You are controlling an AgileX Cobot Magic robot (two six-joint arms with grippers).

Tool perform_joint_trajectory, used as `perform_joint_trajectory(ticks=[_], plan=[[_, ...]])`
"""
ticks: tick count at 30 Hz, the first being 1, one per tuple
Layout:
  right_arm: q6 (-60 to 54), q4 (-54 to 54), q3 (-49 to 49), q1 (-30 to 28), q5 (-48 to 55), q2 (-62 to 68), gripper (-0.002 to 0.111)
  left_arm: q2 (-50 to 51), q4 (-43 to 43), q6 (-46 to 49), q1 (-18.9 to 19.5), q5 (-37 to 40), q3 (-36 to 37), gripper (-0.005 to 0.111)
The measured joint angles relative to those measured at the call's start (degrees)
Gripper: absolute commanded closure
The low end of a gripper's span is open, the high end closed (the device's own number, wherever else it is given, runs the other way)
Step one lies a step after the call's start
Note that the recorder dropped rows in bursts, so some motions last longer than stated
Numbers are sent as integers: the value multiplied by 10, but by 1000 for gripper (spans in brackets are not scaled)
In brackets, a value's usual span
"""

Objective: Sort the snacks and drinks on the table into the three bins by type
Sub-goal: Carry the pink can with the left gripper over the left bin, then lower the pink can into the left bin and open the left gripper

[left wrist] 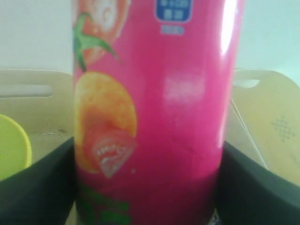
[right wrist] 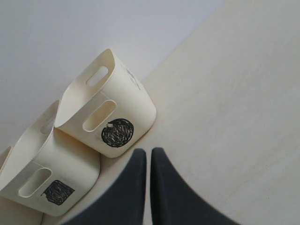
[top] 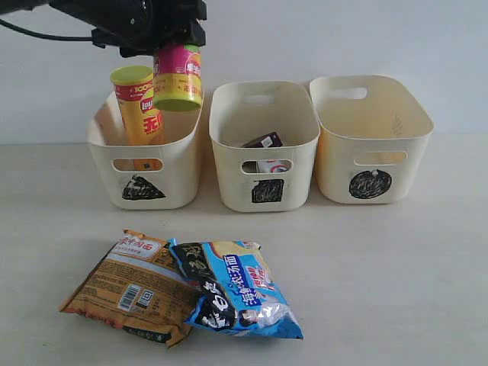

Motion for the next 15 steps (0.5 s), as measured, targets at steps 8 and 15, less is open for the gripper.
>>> perform_joint_trajectory(ticks=[8, 15], plan=[[0, 0, 0, 0, 0, 0, 108, 49, 1, 122, 0, -102, 0, 102], [0, 0, 0, 0, 0, 0, 108, 61, 41, 175, 0, -111, 0, 102]])
